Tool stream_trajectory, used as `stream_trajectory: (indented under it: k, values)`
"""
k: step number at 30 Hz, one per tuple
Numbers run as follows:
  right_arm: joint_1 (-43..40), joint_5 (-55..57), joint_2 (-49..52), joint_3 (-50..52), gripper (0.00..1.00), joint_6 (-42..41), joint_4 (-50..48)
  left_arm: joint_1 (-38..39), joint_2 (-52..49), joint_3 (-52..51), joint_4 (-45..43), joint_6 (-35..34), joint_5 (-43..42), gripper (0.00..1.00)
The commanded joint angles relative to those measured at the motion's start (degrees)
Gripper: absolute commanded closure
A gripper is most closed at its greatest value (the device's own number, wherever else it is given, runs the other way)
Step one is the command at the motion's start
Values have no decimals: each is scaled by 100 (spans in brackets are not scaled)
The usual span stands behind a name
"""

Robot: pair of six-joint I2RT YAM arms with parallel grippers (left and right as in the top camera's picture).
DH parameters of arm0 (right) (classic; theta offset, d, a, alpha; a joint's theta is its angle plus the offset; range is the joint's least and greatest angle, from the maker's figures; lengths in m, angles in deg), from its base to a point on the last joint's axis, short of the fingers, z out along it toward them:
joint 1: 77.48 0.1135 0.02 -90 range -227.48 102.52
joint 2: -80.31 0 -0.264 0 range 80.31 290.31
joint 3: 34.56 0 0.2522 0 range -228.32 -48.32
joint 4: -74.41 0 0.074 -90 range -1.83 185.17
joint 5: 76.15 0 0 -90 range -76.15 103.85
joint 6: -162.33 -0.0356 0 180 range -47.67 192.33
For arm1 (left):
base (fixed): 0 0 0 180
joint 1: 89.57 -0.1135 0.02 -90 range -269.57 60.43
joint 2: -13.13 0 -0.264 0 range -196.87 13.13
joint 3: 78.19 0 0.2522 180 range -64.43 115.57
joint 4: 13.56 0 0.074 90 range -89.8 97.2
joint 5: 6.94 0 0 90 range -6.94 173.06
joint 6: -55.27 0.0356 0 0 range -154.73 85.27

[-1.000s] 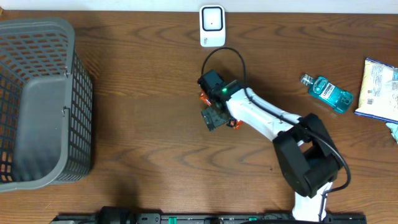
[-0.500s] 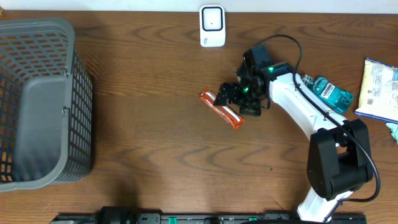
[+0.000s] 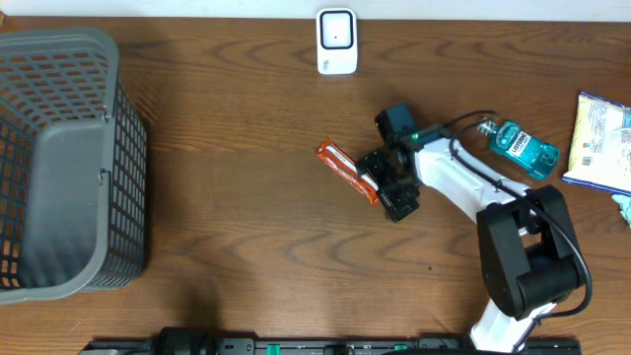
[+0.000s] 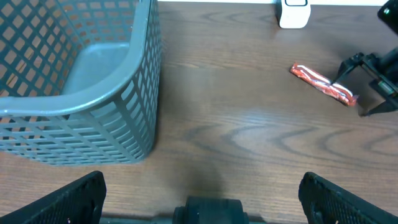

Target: Scan the item barcode

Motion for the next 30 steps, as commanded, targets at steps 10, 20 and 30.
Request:
stream_trajectory:
  k: [10, 20, 30]
  values:
    - [184, 269, 48, 761, 4, 918, -1429, -31, -22, -9, 435, -7, 35, 1]
    - [367, 258, 59, 763, 12, 1375, -1137, -31, -22, -9, 435, -4, 35, 1]
    - [389, 835, 170, 761, 20, 1790, -1141, -31, -24, -9, 435, -7, 35, 1]
